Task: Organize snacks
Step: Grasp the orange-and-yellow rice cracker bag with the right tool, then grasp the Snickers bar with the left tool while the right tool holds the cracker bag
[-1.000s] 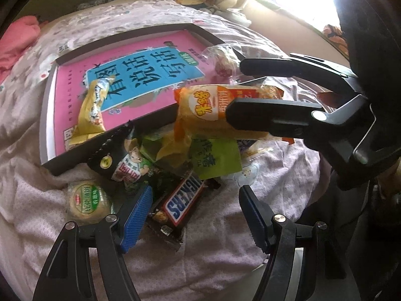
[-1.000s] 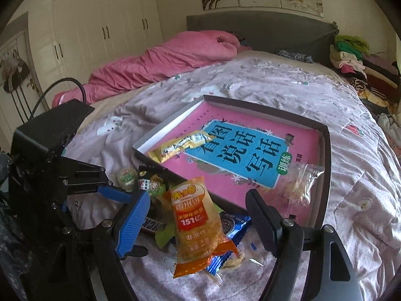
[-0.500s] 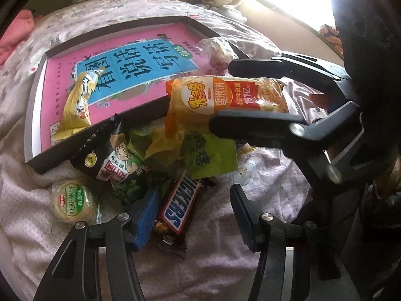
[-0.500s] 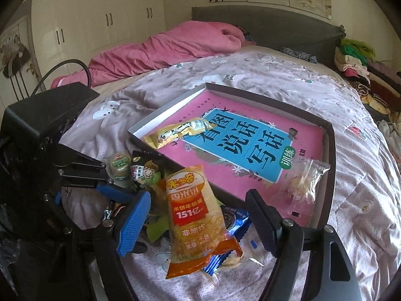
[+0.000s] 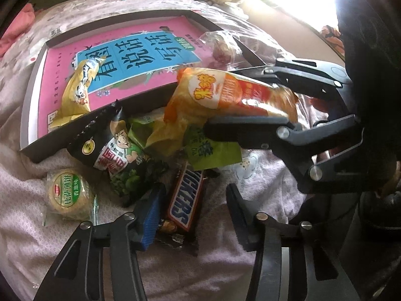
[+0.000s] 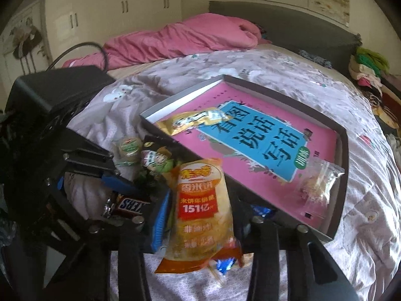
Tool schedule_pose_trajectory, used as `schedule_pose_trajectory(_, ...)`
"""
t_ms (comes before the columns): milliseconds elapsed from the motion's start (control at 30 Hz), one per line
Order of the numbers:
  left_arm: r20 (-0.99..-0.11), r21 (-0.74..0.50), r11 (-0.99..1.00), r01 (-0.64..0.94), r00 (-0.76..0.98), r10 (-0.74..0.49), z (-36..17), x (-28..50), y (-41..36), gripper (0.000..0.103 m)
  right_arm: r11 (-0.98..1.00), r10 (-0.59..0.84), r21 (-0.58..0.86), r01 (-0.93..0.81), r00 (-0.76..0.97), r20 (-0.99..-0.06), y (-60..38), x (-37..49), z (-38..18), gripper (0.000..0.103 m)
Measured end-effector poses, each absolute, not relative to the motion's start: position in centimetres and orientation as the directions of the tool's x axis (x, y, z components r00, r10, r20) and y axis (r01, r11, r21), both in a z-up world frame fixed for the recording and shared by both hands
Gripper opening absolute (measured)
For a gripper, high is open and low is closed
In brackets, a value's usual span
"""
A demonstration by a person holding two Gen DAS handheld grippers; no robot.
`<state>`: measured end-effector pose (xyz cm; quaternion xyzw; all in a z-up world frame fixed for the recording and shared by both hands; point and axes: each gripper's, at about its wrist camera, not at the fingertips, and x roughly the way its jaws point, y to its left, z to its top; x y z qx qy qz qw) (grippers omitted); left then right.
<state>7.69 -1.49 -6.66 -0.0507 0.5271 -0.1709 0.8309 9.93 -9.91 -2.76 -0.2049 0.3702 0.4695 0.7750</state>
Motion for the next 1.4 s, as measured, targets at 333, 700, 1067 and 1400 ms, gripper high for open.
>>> schedule_pose_trajectory(333,-0.869,-0.255,0.942,0.219,0.375,-0.323,-7.1,8.3,-1.8,0.044,0.51,0.566,0.06,-0.858,0.282,-0.775,-9.6,10.4,-3.2,0.037)
schedule_pose_trajectory(700,-0.876,-0.239,0.957,0.166,0.388,-0.286,-7.7,8.8,-2.2,0.033,0.542,0.564,0.104,-0.834,0.27,-0.78,-9.7,10.5,-2.8,0.035)
schedule_pose_trajectory(1067,-0.876,-0.262,0.954,0.144,0.379,-0.298,-7.1,7.9,-1.8,0.029,0.589,0.606,0.186,-0.787,0.278,-0.745,-11.2,11.8,-1.9,0.033)
schedule_pose_trajectory(1400,-0.879,-0.278,0.955,0.1,0.374,-0.295,-6.6,6.3,-0.6,0.029,0.623,0.629,0.22,-0.75,0.314,-0.711,-12.4,12.8,-0.9,0.033)
